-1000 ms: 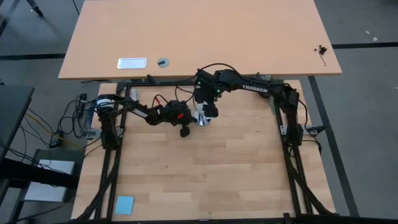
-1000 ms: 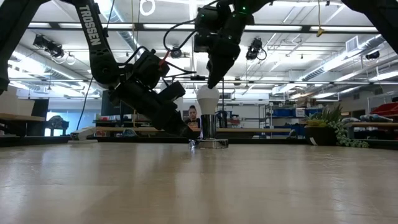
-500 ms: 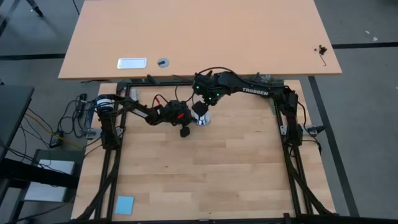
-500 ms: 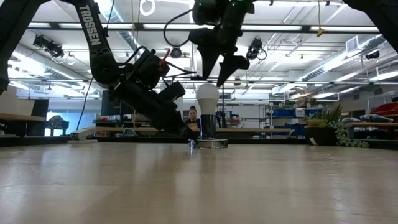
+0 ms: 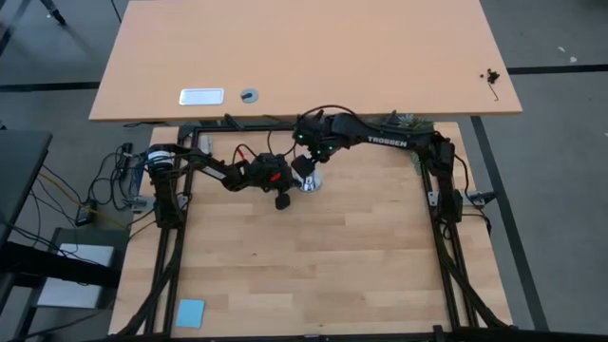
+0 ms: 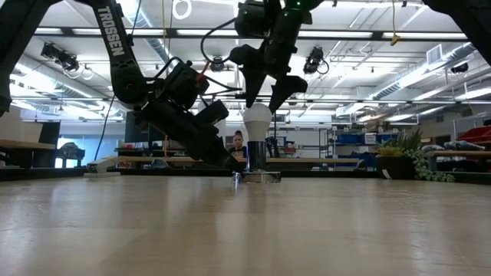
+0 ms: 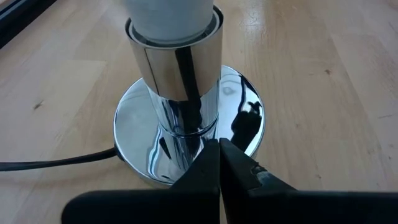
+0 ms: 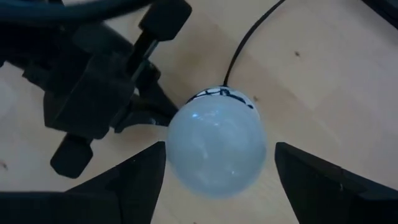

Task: Screw lightbulb
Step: Remove the lightbulb from the lamp

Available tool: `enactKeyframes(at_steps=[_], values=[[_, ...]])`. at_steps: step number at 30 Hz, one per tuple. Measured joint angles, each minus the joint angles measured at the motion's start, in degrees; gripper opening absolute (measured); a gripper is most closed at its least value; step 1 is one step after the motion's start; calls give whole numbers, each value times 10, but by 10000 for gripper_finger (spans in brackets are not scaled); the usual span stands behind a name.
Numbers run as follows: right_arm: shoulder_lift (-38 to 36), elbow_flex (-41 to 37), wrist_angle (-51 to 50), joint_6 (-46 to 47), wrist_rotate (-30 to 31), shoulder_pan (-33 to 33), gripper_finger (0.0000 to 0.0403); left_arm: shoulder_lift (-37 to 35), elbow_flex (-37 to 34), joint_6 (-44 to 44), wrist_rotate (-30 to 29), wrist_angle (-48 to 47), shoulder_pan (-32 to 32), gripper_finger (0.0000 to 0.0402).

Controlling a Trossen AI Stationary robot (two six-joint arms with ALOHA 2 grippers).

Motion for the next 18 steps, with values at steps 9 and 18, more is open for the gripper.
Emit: enactKeyframes(at_steps=[9, 18], values=[[24, 0, 26, -15, -5, -2, 310, 0, 0, 0, 0, 0, 0, 1], [31, 10, 13, -145, -24, -10, 292, 0, 0, 0, 0, 0, 0, 1]])
